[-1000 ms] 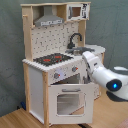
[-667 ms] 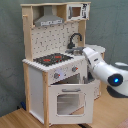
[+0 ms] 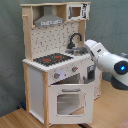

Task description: Play with the kitchen

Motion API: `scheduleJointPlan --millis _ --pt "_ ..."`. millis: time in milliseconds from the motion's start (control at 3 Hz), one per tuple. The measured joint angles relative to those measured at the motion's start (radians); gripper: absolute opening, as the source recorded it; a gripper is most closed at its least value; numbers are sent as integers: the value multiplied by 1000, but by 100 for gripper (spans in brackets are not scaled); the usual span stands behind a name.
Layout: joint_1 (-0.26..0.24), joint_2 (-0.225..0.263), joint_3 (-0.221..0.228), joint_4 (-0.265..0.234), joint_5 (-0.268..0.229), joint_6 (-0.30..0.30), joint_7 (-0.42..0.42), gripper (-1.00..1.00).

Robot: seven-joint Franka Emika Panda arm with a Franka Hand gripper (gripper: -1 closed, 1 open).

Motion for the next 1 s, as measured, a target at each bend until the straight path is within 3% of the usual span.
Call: scheduleJointPlan --millis 333,1000 --pt "23 18 -24 -2 27 -20 -104 100" --pt "92 50 -70 -13 108 -124 -320 100"
